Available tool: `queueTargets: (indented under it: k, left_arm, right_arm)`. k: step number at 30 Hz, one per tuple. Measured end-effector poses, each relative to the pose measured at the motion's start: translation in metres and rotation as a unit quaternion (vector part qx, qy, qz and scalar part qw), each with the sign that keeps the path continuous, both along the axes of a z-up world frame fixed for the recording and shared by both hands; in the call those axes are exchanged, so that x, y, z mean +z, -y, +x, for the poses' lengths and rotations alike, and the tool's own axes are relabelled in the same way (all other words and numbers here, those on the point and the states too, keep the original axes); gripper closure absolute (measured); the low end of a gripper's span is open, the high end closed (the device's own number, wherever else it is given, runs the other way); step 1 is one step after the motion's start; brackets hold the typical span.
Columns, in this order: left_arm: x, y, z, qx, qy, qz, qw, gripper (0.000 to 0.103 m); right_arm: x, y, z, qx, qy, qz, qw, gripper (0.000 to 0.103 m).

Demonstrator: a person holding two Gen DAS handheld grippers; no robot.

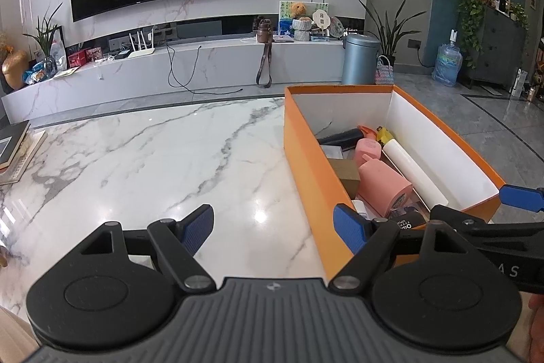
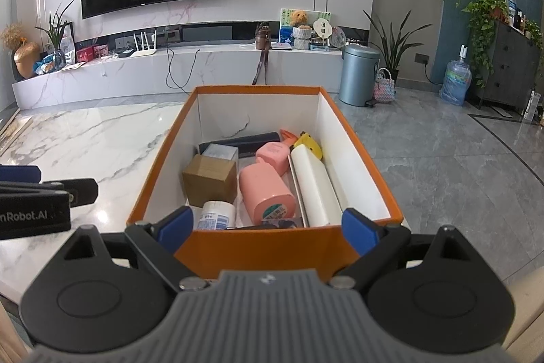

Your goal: Organize rigid objects

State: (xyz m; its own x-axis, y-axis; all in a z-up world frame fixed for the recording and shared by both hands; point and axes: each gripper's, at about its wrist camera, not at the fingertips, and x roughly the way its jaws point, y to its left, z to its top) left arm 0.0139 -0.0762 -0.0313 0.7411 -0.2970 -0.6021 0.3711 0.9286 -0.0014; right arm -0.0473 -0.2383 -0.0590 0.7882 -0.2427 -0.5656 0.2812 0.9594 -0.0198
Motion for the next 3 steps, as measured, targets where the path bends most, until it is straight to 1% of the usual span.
queueTargets:
  k: [3]
  left_arm:
    - [-0.0001,0.0001,0.0,0.0,-0.001,0.0,1.0,0.009]
  right_arm:
    - [0.0001,-0.0006,-0.0003,0.0,-0.001,0.0,1.0,0.01]
